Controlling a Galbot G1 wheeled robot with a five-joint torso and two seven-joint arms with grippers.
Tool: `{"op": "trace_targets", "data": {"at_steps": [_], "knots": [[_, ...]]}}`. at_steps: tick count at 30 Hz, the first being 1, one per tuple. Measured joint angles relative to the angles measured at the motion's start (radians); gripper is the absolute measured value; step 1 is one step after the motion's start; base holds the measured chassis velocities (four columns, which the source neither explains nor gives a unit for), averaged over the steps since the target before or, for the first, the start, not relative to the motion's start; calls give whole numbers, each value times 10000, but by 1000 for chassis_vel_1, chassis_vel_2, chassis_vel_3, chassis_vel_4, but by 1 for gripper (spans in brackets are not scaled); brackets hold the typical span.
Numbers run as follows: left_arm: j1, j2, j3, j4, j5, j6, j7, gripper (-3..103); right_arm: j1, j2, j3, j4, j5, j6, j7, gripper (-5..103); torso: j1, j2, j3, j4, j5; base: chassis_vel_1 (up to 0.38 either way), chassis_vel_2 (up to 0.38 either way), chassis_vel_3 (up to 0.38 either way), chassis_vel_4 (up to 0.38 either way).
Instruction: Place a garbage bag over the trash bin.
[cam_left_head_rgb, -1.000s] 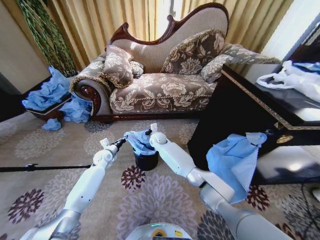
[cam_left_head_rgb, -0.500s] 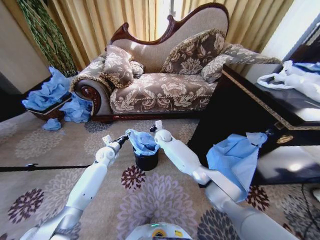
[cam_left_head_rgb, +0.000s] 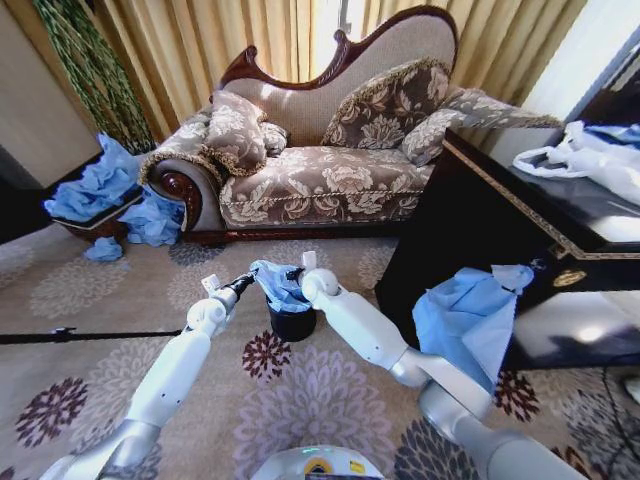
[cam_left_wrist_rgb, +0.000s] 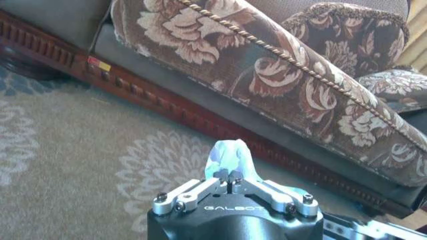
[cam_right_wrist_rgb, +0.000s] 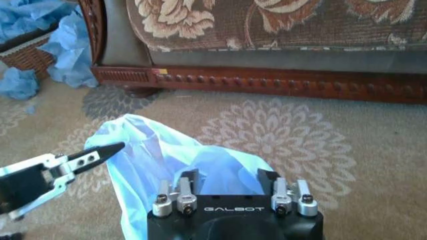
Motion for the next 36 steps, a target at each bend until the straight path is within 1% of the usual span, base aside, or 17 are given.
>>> {"op": "trace_targets", "data": {"at_steps": [1, 2, 4, 5, 6, 7, 10, 18, 20, 22, 23, 24, 26, 29, 32, 35, 36], "knots": [[39, -6, -21, -35, -4, -3, 8, 0, 47, 95, 0, -230, -226, 100, -17, 67, 0, 0, 0, 3, 0, 0, 0, 0, 0], [79, -5, -46, -70, -16, -5, 17, 0, 89, 165, 2, -477, -518, 239, -81, 67, 0, 0, 0, 4, 0, 0, 0, 0, 0], [108, -1, -56, -90, -30, -6, 38, 0, 121, 211, 5, -653, -727, 329, -154, 73, 0, 0, 0, 4, 0, 0, 0, 0, 0], [147, 18, -71, -113, -40, -15, 99, 0, 183, 278, 16, -938, -1088, 441, -275, 78, 0, 0, 2, 1, -1, 0, 0, 0, 0], [157, 40, -81, -125, -59, -21, 128, 0, 210, 295, 18, -1041, -1190, 488, -308, 83, 0, 0, 1, 0, 0, 0, 0, 0, 0], [157, 40, -81, -125, -59, -21, 128, 0, 210, 295, 18, -1041, -1190, 488, -308, 83, 0, 0, 1, 0, 0, 0, 0, 0, 0], [148, 98, -98, -137, -149, -47, 194, 0, 288, 354, 54, -1478, -1432, 529, -513, 97, 0, 0, 1, 2, 0, 0, 0, 0, 0], [101, 68, -90, -70, -174, -128, 244, 0, 295, 660, 317, -2297, -1876, 973, -599, 101, 0, 0, 1, 2, 1, 0, 0, 0, 0], [91, 42, -85, 25, -166, -155, 244, 0, 292, 722, 361, -2420, -1913, 1039, -636, 88, 0, 0, 2, 1, 0, 0, 0, 0, 0], [80, 41, -84, 55, -164, -160, 247, 0, 292, 727, 379, -2472, -1913, 1054, -653, 88, 0, 0, 1, 2, 1, 0, 0, 0, 0], [61, 42, -84, 92, -163, -165, 252, 0, 292, 733, 422, -2558, -1913, 1082, -683, 77, 0, 0, 1, 1, 0, 0, 0, 0, 0], [51, 45, -84, 105, -162, -168, 255, 0, 292, 734, 443, -2592, -1914, 1096, -695, 77, 0, 0, 1, 1, 0, 0, 0, 0, 0], [15, 64, -84, 136, -163, -174, 264, 0, 292, 734, 499, -2702, -1920, 1195, -711, 65, 0, 0, 1, 0, 1, 0, 0, 0, 0], [0, 66, -84, 163, -163, -178, 274, 0, 293, 734, 514, -2726, -1931, 1276, -711, 60, 0, 0, 1, 0, 1, 0, 0, 0, 0], [-7, 28, -84, 245, -143, -203, 289, 0, 290, 734, 508, -2666, -1938, 1371, -691, 44, 0, 0, 1, 1, 0, 0, 0, 0, 0], [-6, 3, -84, 269, -133, -213, 300, 0, 281, 732, 485, -2569, -1931, 1407, -634, 38, 1, 0, 2, 1, 0, 0, 0, 0, 0], [-6, -13, -81, 302, -105, -225, 321, 0, 276, 732, 429, -2395, -1883, 1414, -559, 27, 0, 0, 1, 0, 0, 0, 0, 0, 0]]}}
